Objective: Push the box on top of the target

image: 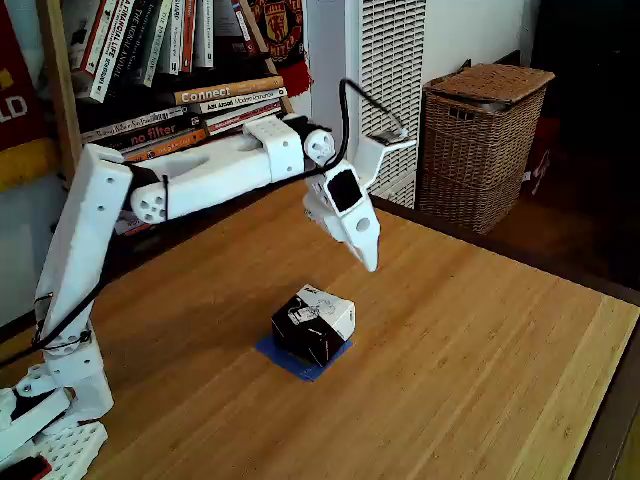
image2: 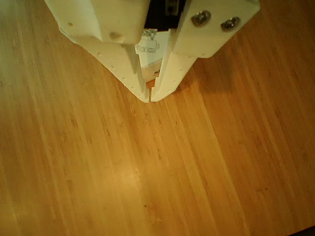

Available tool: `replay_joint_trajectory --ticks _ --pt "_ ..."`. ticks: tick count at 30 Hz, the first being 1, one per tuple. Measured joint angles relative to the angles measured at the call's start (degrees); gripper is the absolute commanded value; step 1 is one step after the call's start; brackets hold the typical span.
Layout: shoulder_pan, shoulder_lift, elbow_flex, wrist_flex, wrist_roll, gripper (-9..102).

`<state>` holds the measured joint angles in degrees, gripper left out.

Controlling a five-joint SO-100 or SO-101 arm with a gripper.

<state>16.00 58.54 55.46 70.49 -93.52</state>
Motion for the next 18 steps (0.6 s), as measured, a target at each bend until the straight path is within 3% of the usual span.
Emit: replay_joint_trajectory --ticks 18 --pt "-3.1 -2.0 5.4 1.4 -9.1 0"
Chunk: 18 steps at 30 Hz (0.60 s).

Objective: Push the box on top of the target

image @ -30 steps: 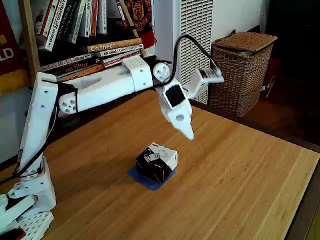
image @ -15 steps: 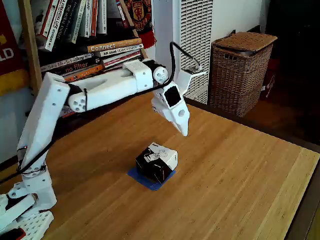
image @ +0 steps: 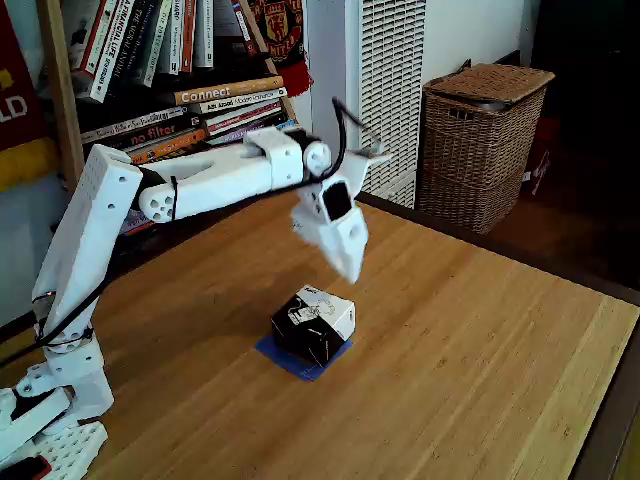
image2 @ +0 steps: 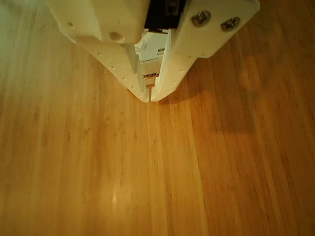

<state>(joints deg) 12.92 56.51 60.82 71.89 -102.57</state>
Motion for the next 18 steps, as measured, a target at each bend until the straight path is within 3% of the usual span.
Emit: replay_joint_trajectory --ticks 18 --pt "0.3 1.5 5.4 -2.0 -4.4 0"
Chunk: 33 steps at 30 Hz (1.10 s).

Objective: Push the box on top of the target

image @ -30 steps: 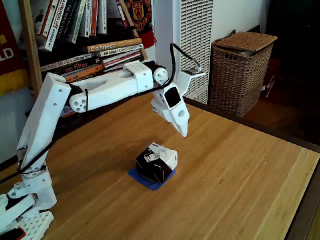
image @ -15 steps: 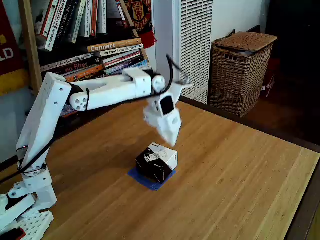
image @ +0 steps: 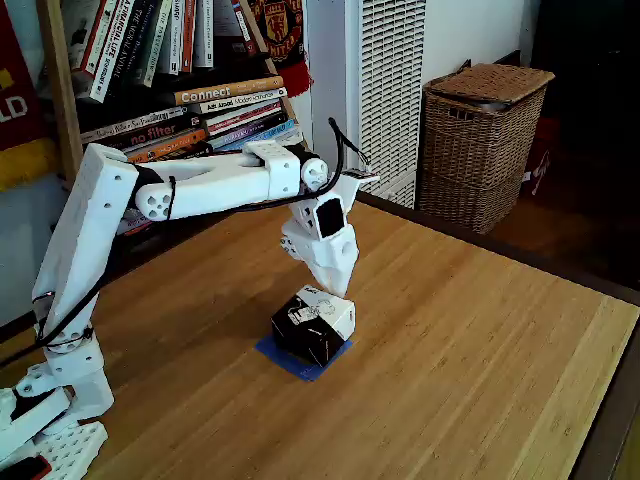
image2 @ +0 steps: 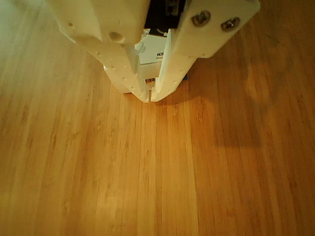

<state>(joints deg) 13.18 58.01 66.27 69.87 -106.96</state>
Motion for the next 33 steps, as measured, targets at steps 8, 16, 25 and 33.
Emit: replay_joint_trajectory --ticks 8,16,25,33 --pt "1.8 0.0 0.0 -1.5 -1.0 0" --pt "3.0 1.1 0.0 -1.5 -1.7 0" --pt "3.6 1.8 1.1 -1.3 -2.5 0" --pt "4.1 2.1 2.2 -0.8 -3.5 0"
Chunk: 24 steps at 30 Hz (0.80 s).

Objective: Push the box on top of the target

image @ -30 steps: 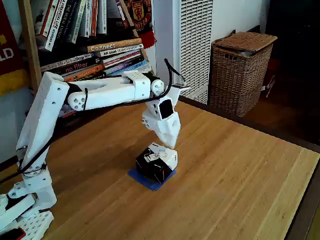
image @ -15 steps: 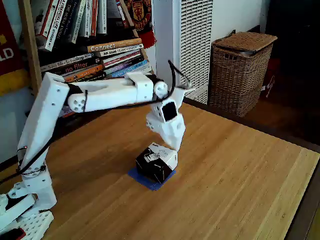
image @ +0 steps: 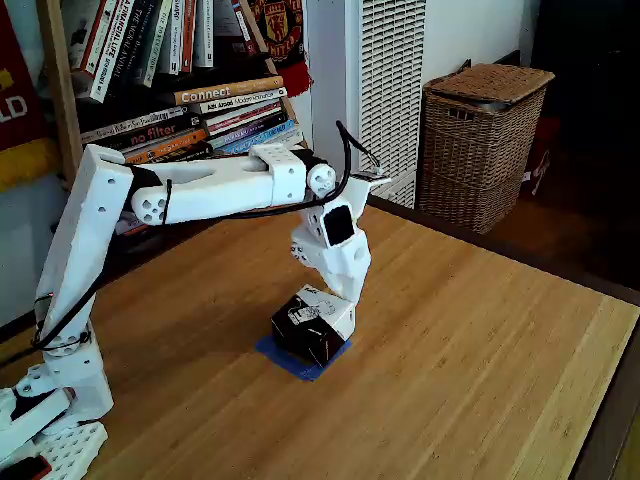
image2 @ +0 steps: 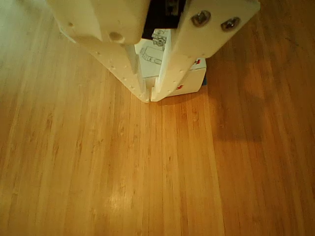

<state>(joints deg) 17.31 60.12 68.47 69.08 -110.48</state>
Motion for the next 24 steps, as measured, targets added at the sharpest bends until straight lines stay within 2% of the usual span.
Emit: replay_joint_trajectory --ticks 24 --pt "0.0 1.5 1.5 1.4 -1.1 0"
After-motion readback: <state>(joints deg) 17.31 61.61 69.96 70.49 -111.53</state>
